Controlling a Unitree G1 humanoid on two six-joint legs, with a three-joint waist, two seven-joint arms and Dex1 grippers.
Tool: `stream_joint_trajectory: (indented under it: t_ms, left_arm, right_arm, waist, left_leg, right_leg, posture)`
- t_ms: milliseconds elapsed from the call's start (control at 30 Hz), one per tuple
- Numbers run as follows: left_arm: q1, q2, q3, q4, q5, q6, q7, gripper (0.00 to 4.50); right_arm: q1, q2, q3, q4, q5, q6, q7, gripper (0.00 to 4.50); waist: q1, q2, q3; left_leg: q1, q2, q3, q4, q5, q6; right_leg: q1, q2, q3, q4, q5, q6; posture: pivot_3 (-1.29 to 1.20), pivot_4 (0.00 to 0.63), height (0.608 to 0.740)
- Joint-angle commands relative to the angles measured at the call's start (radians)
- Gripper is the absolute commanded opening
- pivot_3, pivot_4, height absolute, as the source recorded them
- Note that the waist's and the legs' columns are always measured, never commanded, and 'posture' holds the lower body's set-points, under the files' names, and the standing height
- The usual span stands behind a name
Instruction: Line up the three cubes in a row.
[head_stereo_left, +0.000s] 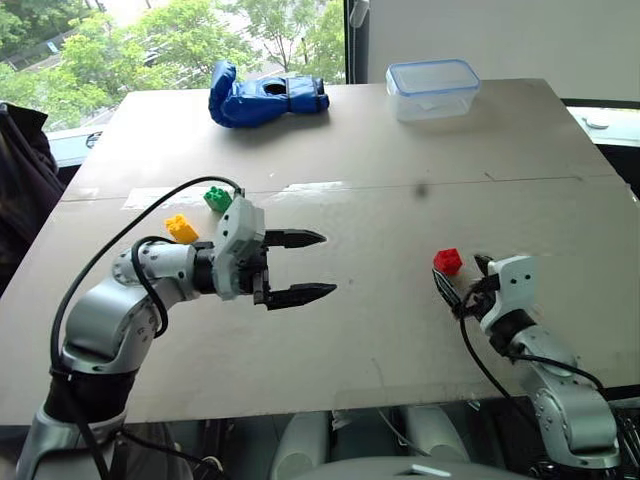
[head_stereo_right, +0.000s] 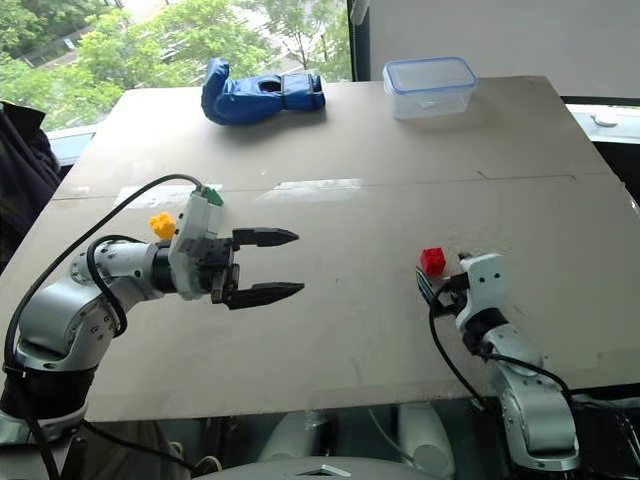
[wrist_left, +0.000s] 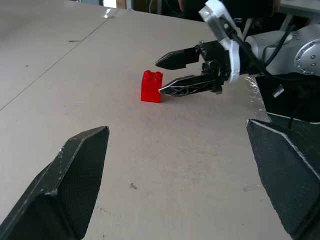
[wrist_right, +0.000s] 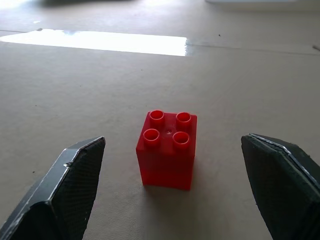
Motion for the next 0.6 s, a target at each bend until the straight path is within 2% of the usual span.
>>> stream_joint_trajectory:
  t_ms: [33, 133, 200, 400, 600]
  left_arm:
    - [0.018, -0.052, 0.095, 0.001, -0.006, -0.012, 0.125, 4.5]
    - [0.015, -0.111, 0.129, 0.057, 0.082, -0.037, 0.287, 4.5]
    - [-0.022, -0.157, 0.144, 0.114, 0.177, -0.048, 0.454, 4.5]
    - [-0.092, -0.296, 0.139, 0.189, 0.364, -0.021, 0.812, 4.5]
    - [-0.179, -0.357, 0.166, 0.342, 0.439, -0.06, 0.947, 4.5]
  right_arm:
    - [-0.062, -0.103, -0.076, -0.02, 0.106, -0.059, 0.164, 4.49]
    - [-0.138, -0.171, -0.085, -0.002, 0.189, -0.059, 0.271, 4.49]
    - [-0.164, -0.19, -0.07, -0.002, 0.234, -0.063, 0.33, 4.49]
    - [-0.206, -0.193, -0.043, 0.05, 0.234, -0.113, 0.375, 4.49]
    - [-0.228, -0.197, -0.024, 0.063, 0.256, -0.105, 0.398, 4.49]
  waist:
    - [0.001, 0.0, 0.0]
    - [0.0, 0.0, 0.0]
    - [0.003, -0.001, 0.0]
    - [0.02, -0.002, 0.0]
    - [0.03, -0.004, 0.001]
  left_leg:
    - [0.0, 0.0, 0.0, 0.0, 0.0, 0.0]
    - [0.001, 0.0, 0.001, 0.001, 0.0, 0.0]
    - [0.002, 0.0, -0.001, 0.001, 0.0, 0.0]
    - [0.0, -0.001, -0.003, 0.002, 0.0, 0.0]
    - [-0.001, -0.002, -0.003, 0.001, 0.002, -0.004]
  right_leg:
    - [0.001, 0.0, 0.0, 0.0, 0.0, 0.0]
    - [0.002, 0.0, 0.0, 0.0, 0.0, 0.0]
    - [0.003, 0.001, -0.001, 0.0, 0.0, 0.0]
    - [0.003, -0.002, -0.003, 0.0, 0.0, 0.0]
    - [0.002, -0.004, -0.004, -0.001, 0.0, 0.0]
  posture:
    - [0.0, 0.15, 0.74]
    - [0.0, 0.15, 0.74]
    - [0.0, 0.15, 0.74]
    - [0.0, 0.15, 0.74]
    - [0.0, 0.15, 0.74]
